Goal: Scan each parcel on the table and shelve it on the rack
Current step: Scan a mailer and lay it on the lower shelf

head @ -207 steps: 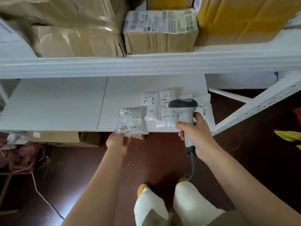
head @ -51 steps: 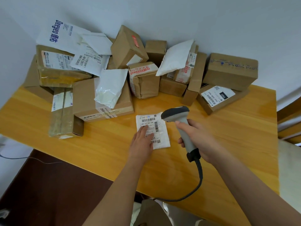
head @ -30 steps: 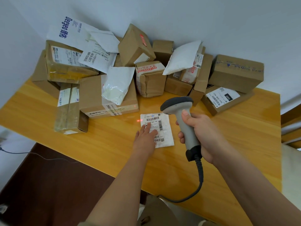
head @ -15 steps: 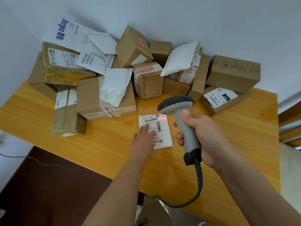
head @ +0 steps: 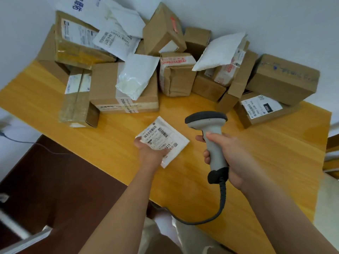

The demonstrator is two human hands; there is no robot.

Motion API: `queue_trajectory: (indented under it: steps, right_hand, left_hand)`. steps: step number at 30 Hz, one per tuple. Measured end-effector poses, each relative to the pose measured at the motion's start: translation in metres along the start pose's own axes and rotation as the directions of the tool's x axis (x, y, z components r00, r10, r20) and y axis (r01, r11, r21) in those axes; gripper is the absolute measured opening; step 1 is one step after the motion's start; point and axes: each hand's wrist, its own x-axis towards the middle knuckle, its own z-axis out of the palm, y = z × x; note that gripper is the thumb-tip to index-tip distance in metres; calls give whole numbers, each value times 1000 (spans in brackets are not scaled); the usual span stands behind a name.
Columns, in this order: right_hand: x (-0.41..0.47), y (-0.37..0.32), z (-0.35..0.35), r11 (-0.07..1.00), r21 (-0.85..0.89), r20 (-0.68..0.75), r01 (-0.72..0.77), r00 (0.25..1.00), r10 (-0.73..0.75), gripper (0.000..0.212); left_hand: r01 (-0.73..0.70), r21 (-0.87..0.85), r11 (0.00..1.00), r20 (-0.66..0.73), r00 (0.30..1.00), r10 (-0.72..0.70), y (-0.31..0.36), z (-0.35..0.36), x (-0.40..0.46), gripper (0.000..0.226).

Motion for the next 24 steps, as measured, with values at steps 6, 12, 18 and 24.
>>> queue_trajectory:
  steps: [6, 12, 18, 24]
  right_hand:
    - [-15, 13, 0, 1000, 16, -36, 17, 999, -17, 10]
    - [-59, 42, 33, 996, -36, -42, 77, 996, -79, 22]
    - [-130, 112, 124, 952, -185, 111, 245, 967, -228, 32]
    - [-228, 220, 240, 925, -279, 366, 257, 919, -145, 34]
  left_hand:
    - [199, -591, 781, 17, 972, -234, 0, -29, -17, 74]
    - [214, -626, 750, 146, 977, -156, -11, -91, -56, 42]
    - [93, -710, 698, 15, 993, -117, -68, -229, -120, 20]
    - [-97, -686, 722, -160, 987, -19, -161, -393, -220, 19]
